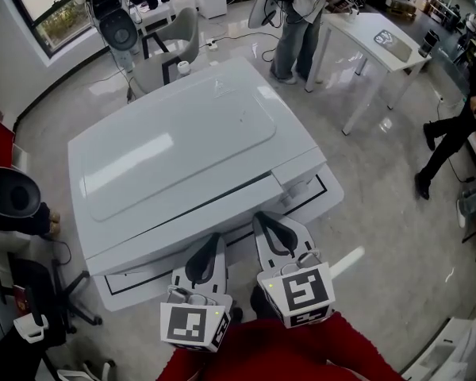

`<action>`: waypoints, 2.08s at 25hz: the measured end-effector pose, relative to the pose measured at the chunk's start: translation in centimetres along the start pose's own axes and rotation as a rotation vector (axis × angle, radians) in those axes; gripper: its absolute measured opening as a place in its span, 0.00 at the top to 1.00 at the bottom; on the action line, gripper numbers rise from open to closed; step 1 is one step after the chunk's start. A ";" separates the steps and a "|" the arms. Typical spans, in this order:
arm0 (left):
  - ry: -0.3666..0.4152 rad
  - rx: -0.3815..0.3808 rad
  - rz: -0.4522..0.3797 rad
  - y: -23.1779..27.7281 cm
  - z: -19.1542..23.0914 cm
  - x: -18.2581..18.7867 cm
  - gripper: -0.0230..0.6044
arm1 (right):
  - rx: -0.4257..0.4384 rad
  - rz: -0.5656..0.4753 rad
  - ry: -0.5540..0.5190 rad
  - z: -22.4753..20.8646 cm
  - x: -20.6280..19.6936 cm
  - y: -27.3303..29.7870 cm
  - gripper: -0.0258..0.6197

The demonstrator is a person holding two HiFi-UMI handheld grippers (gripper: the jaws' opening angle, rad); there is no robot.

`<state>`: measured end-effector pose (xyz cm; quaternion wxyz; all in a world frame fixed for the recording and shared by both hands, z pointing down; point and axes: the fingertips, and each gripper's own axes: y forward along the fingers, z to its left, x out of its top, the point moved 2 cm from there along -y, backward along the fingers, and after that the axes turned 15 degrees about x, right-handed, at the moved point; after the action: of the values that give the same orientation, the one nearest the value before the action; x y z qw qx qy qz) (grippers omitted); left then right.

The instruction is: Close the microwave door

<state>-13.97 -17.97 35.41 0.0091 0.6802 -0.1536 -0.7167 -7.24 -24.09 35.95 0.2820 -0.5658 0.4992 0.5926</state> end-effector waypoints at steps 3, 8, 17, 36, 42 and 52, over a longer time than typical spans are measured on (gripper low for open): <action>-0.004 -0.001 0.002 0.2 -0.2 0.0 0.95 | 0.000 -0.002 -0.001 -0.1 0.0 0.0 0.94; 0.031 -0.001 -0.005 0.9 0.1 0.7 0.95 | 0.000 -0.005 0.019 -0.3 0.6 1.0 0.94; 0.012 0.010 -0.012 1.0 0.0 0.8 0.95 | 0.022 -0.016 0.010 -0.2 0.7 1.1 0.94; -0.082 -0.105 -0.019 -1.1 -0.1 -0.5 0.95 | 0.233 -0.090 -0.001 2.9 0.4 -3.5 0.94; -0.097 -0.110 -0.013 -1.8 0.3 -0.9 0.95 | 0.211 -0.086 -0.007 3.3 0.1 -4.2 0.94; -0.090 -0.136 -0.015 -2.9 -0.1 -1.1 0.95 | 0.216 -0.089 0.013 4.2 -0.8 -5.2 0.94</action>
<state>-13.25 -14.98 35.78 0.0430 0.6462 -0.0999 -0.7554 -4.04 -18.34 34.69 0.3640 -0.5575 0.5366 0.5184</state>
